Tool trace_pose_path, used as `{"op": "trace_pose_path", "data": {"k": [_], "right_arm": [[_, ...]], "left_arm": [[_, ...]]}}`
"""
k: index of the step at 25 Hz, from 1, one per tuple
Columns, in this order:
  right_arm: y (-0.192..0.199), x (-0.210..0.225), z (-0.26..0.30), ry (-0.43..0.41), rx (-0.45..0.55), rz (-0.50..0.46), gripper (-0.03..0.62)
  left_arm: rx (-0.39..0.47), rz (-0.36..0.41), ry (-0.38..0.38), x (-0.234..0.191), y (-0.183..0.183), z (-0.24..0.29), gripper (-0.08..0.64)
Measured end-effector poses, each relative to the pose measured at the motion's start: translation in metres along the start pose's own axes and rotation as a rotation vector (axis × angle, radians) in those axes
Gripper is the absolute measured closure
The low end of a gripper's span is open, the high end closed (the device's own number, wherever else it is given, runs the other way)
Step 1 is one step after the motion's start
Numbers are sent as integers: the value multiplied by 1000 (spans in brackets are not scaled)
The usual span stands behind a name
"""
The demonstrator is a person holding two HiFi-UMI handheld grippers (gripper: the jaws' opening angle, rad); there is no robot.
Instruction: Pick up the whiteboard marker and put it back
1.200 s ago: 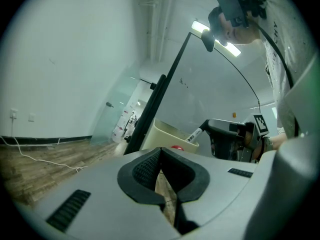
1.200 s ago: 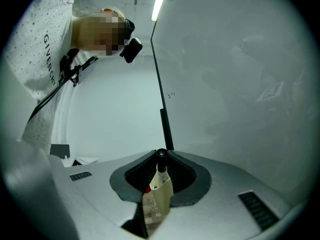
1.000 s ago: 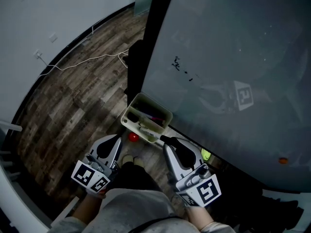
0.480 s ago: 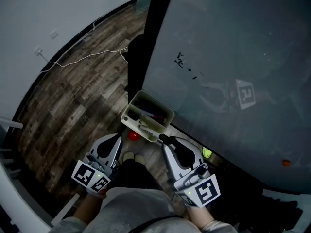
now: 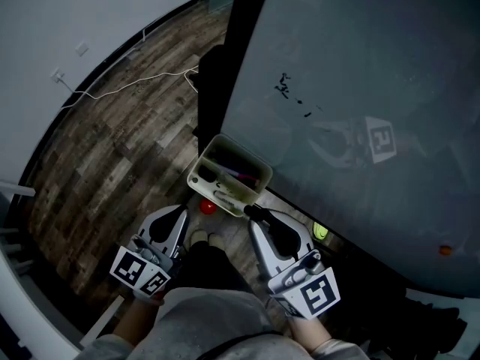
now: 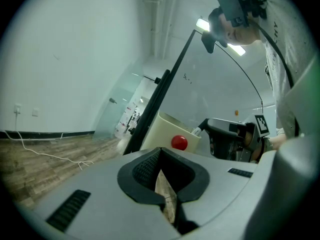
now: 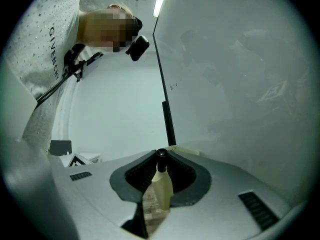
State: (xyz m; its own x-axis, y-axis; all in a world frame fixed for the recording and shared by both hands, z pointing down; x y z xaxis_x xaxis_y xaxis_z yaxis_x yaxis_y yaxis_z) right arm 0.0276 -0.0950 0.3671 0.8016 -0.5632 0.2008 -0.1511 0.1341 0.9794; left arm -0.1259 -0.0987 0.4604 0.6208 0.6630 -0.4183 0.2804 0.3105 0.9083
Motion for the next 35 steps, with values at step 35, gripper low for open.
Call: {"op": "trace_pose_path", "data": {"k": [35], "right_arm": [[13,-5,-7,-1,6,30,500]], "left_arm": [[-16,-9,3,-5,8,-5,545]]}}
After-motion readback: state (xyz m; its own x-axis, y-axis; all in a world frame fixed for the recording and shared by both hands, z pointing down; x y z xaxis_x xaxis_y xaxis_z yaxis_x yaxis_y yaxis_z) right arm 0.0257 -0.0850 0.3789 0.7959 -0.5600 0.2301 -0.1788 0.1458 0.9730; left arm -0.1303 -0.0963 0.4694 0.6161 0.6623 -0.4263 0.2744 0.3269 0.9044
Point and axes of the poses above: the fingertips, and each gripper's own axes: z forward along the fingers, x to its right, y out of its underside, the point moved 3 cm from there along -z, backward along the fingers, and after that the axes turned 8 degrees about y, right-handed, at the moved point
